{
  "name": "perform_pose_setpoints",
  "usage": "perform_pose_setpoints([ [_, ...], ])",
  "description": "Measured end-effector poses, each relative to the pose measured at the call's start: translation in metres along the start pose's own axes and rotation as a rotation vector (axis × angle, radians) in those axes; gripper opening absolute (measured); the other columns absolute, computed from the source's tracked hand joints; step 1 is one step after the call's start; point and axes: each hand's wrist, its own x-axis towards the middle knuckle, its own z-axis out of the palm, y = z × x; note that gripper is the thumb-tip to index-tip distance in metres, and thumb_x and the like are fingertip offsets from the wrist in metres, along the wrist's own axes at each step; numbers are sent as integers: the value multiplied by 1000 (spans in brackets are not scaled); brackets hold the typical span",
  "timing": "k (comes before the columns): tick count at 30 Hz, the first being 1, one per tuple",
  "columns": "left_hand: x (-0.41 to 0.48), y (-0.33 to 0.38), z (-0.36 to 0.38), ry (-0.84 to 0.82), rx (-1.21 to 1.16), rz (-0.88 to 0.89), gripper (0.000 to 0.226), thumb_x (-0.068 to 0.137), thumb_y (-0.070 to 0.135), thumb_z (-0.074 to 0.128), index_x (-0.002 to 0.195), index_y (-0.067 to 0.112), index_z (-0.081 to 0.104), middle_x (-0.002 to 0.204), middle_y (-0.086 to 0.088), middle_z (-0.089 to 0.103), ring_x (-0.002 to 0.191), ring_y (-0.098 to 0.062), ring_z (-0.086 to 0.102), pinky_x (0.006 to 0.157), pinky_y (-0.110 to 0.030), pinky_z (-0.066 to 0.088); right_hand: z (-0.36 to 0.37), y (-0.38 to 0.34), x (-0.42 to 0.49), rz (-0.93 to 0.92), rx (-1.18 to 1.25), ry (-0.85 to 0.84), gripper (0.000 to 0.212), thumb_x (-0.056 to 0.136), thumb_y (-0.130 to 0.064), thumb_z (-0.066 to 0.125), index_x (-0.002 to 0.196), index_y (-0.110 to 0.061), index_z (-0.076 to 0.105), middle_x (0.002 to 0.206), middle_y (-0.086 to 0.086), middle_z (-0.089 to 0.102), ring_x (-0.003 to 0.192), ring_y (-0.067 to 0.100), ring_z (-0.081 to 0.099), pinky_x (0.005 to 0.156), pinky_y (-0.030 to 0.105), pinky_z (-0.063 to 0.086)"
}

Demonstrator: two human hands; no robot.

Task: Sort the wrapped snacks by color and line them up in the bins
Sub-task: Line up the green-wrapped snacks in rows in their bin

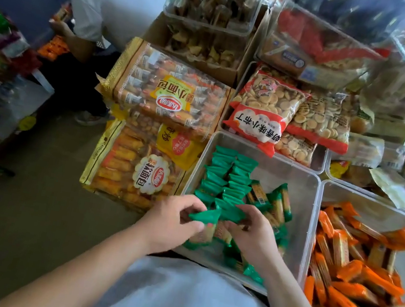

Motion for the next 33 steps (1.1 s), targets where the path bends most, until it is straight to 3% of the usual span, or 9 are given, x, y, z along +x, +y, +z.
perform_pose_setpoints([
  [3, 1, 3, -12, 144, -145, -42, 25, 94, 18, 74, 107, 40, 72, 103, 19, 75, 99, 3, 69, 83, -16, 56, 18, 2, 9, 1, -68, -64, 53, 88, -24, 82, 136, -20, 60, 116, -8, 65, 90, 6, 61, 77, 10, 45],
  [7, 3, -1, -14, 145, -286, -130, 26, 99, 15, 68, 121, 29, 74, 112, 13, 77, 108, -5, 71, 91, -30, 62, 33, 14, 10, -75, -242, -104, 54, 85, -23, 83, 135, -21, 62, 127, 1, 60, 116, 22, 61, 93, 28, 50],
  [11, 6, -2, -17, 136, -330, -176, 29, 102, 15, 65, 128, 25, 72, 118, 9, 75, 114, -9, 69, 94, -36, 62, 32, 16, 2, -138, -504, 2, 59, 87, -38, 79, 141, -27, 59, 124, 0, 54, 113, 24, 59, 73, 33, 52],
  [17, 12, -6, -14, 82, -194, -161, 35, 99, 12, 69, 132, 23, 69, 123, 9, 71, 115, -8, 67, 96, -32, 60, 20, 9, 0, -12, -310, -49, 56, 87, -33, 80, 135, -26, 52, 82, -11, 61, 80, 17, 62, 69, 32, 49],
  [21, 16, -9, 4, -36, -44, -134, 31, 94, 17, 73, 121, 32, 71, 117, 14, 70, 110, -4, 67, 100, -32, 57, 3, 15, -4, 33, -90, 15, 29, 90, -19, 77, 115, -30, 68, 82, -5, 71, 77, 18, 67, 68, 23, 52],
  [26, 28, -7, 30, -178, 122, -119, 24, 89, 15, 78, 103, 34, 73, 103, 15, 73, 99, -7, 69, 96, -35, 59, -9, 20, -17, -18, 155, -96, 37, 90, -9, 73, 110, -40, 73, 94, -14, 77, 82, 12, 72, 79, 35, 63],
  [28, 31, -5, 36, -175, 263, -127, 20, 86, 23, 80, 94, 39, 72, 94, 18, 71, 92, -10, 67, 90, -34, 59, -8, 19, -17, 1, 82, -165, 30, 88, -16, 77, 112, -33, 76, 95, -14, 77, 84, 4, 71, 81, 25, 60],
  [30, 31, -2, 39, -158, 343, -133, 22, 87, 25, 80, 105, 37, 74, 99, 16, 70, 96, -13, 67, 90, -32, 57, -2, 20, -13, 20, -34, -208, 26, 89, -21, 78, 115, -24, 79, 99, -14, 76, 85, -1, 69, 81, 17, 53],
  [33, 31, 0, 33, -94, 303, -129, 40, 92, 17, 75, 131, 26, 68, 123, 7, 67, 109, -13, 67, 96, -30, 55, 10, 25, -3, 73, -84, -182, 13, 90, -26, 78, 102, -22, 81, 85, -8, 77, 76, 11, 71, 82, 33, 61],
])
